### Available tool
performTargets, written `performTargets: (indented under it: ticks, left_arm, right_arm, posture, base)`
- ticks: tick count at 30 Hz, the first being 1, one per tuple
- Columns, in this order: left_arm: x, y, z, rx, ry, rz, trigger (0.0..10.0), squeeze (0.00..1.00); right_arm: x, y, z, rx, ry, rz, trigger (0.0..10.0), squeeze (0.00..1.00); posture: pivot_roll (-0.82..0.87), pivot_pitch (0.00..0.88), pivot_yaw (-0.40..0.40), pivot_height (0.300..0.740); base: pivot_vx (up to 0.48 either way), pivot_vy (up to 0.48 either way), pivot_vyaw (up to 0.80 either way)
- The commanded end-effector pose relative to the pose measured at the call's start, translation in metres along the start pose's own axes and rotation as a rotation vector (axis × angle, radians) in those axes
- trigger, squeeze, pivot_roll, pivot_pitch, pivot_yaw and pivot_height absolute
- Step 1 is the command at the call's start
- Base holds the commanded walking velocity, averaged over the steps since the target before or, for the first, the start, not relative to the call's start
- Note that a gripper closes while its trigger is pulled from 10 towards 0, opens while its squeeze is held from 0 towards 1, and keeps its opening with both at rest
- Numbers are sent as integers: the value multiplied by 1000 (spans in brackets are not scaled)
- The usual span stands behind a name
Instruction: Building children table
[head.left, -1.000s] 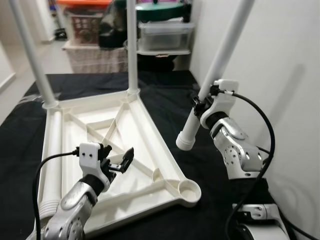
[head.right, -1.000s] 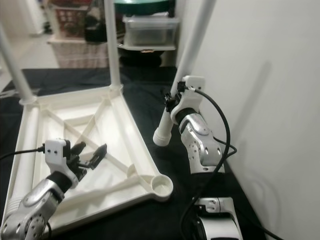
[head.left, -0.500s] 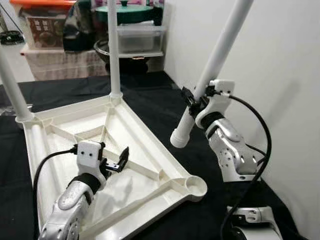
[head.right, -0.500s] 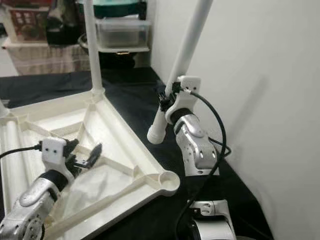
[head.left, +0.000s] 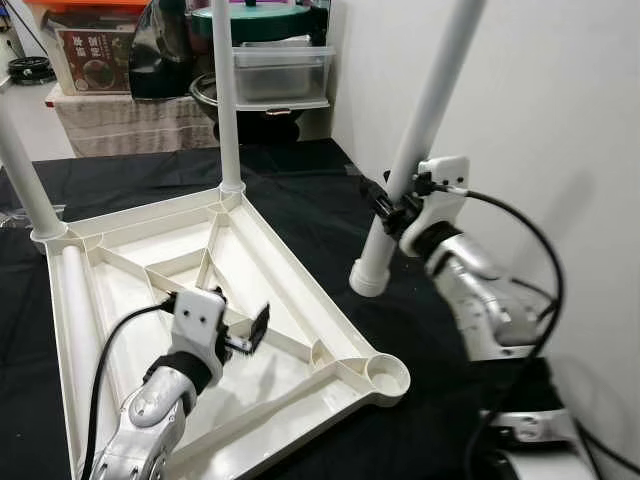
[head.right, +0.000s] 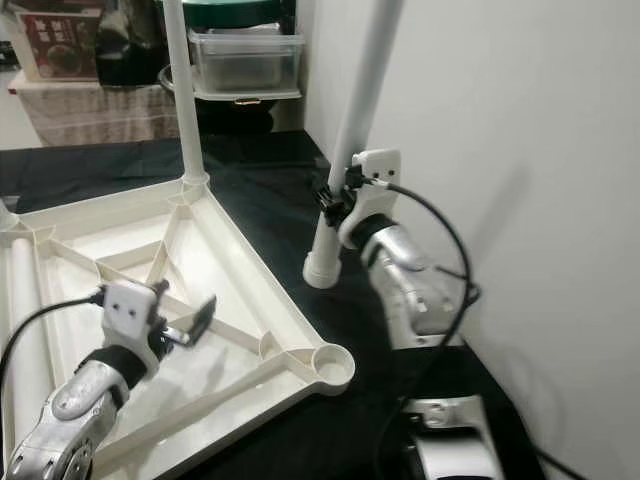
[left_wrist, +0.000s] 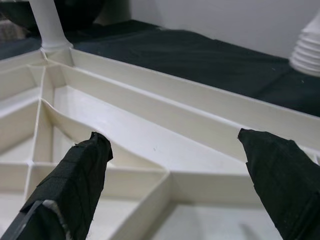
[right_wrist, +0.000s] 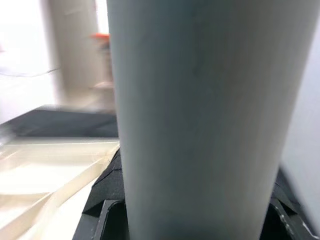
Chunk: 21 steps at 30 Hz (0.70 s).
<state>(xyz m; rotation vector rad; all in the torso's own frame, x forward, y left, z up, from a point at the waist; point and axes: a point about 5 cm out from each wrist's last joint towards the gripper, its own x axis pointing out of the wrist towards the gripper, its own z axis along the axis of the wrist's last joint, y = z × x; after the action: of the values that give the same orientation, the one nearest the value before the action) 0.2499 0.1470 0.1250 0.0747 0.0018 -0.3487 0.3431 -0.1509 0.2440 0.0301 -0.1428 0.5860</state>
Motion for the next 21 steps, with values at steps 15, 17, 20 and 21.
performTargets:
  ticks: [15,17,20,21]
  left_arm:
    - [-3,-7,-8,23,12,-21,10000,0]
    - [-4,-6,-9,25,17,-18,10000,0]
    - [-5,-6,-9,27,19,-18,10000,0]
    - [-5,-6,-9,27,19,-18,10000,0]
  right_arm:
    - [-40,42,-18,89,142,650,10000,0]
    - [-44,47,-22,99,157,699,10000,0]
    - [-47,48,-26,101,176,725,10000,0]
    - [-48,48,-28,100,186,733,10000,0]
  posture:
    - [-2,0,-94,740]
    - [-2,0,-94,740]
    - [1,0,-95,740]
    - [1,0,-95,740]
  base:
    - [0,0,0]
    - [0,0,0]
    - [0,0,0]
    - [0,0,0]
